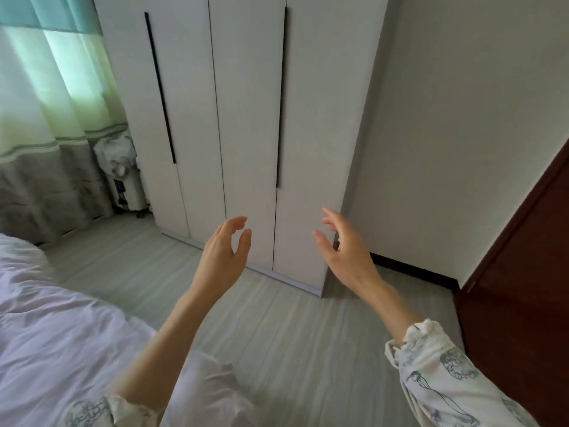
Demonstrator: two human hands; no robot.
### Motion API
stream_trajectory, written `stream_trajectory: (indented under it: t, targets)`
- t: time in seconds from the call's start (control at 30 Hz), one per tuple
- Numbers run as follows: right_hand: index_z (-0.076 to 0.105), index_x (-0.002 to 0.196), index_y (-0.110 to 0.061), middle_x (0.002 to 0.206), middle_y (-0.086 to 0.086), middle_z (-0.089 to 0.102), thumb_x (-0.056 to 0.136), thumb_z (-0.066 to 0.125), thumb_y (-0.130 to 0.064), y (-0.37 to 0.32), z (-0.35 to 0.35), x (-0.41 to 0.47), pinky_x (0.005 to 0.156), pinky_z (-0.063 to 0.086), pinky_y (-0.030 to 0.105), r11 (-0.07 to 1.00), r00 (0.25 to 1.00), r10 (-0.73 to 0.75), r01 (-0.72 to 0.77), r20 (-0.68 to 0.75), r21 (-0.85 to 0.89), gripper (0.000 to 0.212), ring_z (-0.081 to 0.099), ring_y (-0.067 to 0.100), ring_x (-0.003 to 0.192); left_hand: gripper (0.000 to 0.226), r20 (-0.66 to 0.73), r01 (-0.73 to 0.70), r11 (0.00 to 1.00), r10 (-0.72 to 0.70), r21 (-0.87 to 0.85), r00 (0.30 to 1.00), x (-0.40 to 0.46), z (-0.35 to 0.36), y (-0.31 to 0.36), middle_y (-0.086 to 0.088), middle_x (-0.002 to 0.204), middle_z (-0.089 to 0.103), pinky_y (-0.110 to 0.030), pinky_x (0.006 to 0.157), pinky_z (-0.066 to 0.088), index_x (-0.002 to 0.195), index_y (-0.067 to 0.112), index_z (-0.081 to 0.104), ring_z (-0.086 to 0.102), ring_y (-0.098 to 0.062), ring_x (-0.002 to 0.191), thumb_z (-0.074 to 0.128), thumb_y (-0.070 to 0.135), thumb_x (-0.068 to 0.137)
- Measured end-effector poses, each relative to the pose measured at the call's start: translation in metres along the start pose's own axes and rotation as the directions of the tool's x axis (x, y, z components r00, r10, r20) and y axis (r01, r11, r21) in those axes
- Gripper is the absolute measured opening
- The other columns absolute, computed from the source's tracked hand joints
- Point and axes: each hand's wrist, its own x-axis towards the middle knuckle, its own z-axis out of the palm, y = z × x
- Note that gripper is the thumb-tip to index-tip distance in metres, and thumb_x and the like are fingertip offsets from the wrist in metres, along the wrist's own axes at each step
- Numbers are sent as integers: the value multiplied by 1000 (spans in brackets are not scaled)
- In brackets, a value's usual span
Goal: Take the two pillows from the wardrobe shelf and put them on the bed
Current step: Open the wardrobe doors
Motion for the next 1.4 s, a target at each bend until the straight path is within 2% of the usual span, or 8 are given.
stream_trajectory:
  t: [0.17,0.4,0.67,0.9,1.1,1.23,1.4]
  targets:
    - [35,138,-26,128,-8,48,93,46,-40,41,25,78,94,32,24,999,996,-45,43,76,29,49,42,4,117,36,-69,102,993,-99,50,993,53,22,-44,-4,124,59,-29,93,40,128,12,49,52,-16,114,45,26,95]
    - [37,137,-28,127,-8,50,92,47,-39,89,93,205,91,33,22,991,982,-105,91,158,95,47,45,5,116,32,-201,154,986,-138,70,970,163,45,-117,-3,117,62,-32,90,41,123,14,53,55,-17,110,47,26,94]
    - [38,135,-29,120,-14,48,92,48,-39,103,156,362,92,32,23,977,955,-186,155,232,144,45,43,3,116,33,-244,185,979,-160,86,957,304,54,-182,-1,118,61,-30,92,40,124,15,52,54,-15,110,45,28,95]
    - [37,136,-28,119,-14,47,93,48,-37,127,218,479,91,34,24,971,934,-217,178,283,157,45,43,4,116,36,-238,242,963,-208,120,949,390,57,-239,-1,118,61,-31,93,41,126,15,50,54,-16,111,46,30,94]
    - [37,137,-27,125,-7,50,93,48,-36,130,294,587,89,34,22,939,890,-322,257,322,228,46,45,5,115,33,-304,286,943,-226,169,925,476,46,-296,-4,117,62,-32,92,41,125,14,52,55,-17,110,48,26,94]
    - [38,137,-25,126,-6,51,93,49,-35,120,338,663,91,36,24,907,846,-404,320,349,273,46,45,7,116,31,-401,317,938,-240,138,884,540,32,-327,-6,112,63,-39,93,46,122,14,54,58,-19,107,50,23,93]
    - [40,135,-24,124,-3,53,93,49,-32,101,391,747,94,38,27,878,818,-458,356,349,320,43,47,9,116,28,-471,340,931,-245,128,847,600,9,-363,-3,109,63,-40,93,47,119,15,56,59,-17,104,52,20,92]
